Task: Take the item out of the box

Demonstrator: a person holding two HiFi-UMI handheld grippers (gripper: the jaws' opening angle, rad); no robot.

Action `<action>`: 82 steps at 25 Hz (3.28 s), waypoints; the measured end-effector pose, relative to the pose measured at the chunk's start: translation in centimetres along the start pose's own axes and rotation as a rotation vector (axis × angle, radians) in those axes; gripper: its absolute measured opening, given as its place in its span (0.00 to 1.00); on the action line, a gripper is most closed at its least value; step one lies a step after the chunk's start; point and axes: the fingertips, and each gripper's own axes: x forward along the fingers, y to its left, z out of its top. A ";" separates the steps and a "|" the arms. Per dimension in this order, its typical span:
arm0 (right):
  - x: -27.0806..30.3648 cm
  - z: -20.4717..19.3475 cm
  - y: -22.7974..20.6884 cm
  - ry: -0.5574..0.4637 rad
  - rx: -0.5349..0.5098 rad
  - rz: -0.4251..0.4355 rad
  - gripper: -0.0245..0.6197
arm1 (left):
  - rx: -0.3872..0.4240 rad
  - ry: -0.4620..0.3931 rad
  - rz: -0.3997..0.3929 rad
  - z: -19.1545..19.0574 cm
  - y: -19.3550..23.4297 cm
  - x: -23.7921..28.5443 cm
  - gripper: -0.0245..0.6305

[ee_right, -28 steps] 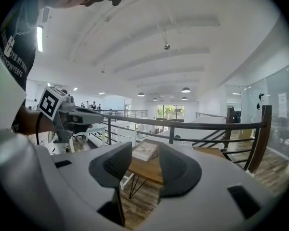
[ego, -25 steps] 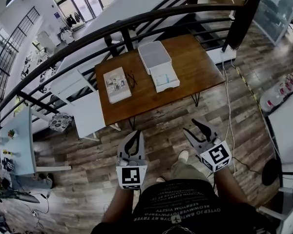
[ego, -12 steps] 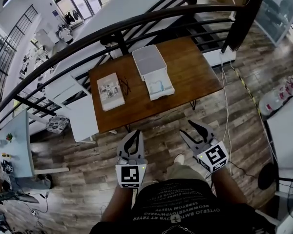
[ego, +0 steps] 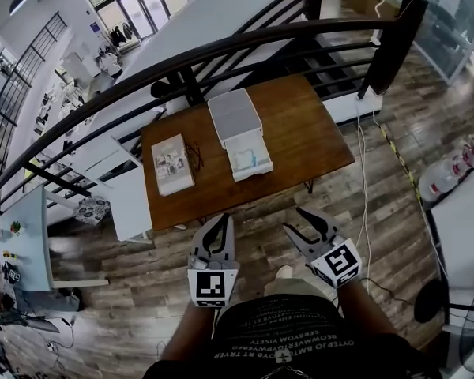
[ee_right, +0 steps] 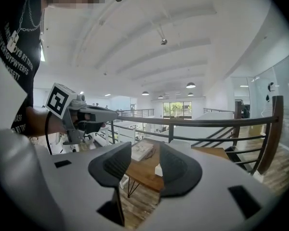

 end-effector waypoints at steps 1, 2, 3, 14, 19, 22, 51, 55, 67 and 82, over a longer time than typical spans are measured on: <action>0.0 0.1 -0.4 0.000 -0.001 0.011 0.32 | -0.001 -0.002 0.010 0.2 -0.1 0.3 0.05; 0.0 0.2 -0.7 -0.002 -0.005 0.022 0.32 | -0.004 -0.005 0.022 0.5 -0.3 0.5 0.05; -0.1 0.3 -1.2 -0.006 -0.011 0.031 0.32 | -0.008 -0.010 0.032 0.8 -0.4 0.8 0.05; -0.2 0.9 -3.4 -0.047 -0.022 0.095 0.32 | 0.007 -0.004 0.090 0.7 -1.9 1.7 0.05; 0.2 0.3 -4.0 -0.038 -0.001 0.096 0.32 | 0.011 -0.009 0.082 1.1 -2.3 1.9 0.05; 0.9 -0.1 -4.0 -0.030 -0.001 0.101 0.32 | 0.005 0.012 0.089 0.0 -1.7 2.2 0.05; 16.2 -3.0 -12.0 0.137 0.044 0.092 0.31 | -0.044 0.041 0.057 -1.8 8.7 14.3 0.05; 18.8 -4.4 -12.9 0.171 0.058 0.096 0.31 | -0.038 0.047 0.059 -2.9 10.4 15.9 0.05; 27.4 -10.5 -14.6 0.329 0.089 0.118 0.31 | -0.067 0.129 0.049 -6.5 15.9 19.7 0.05; 37.2 -18.5 -16.3 0.529 0.109 0.137 0.31 | -0.102 0.186 0.049 -10.0 22.0 22.5 0.05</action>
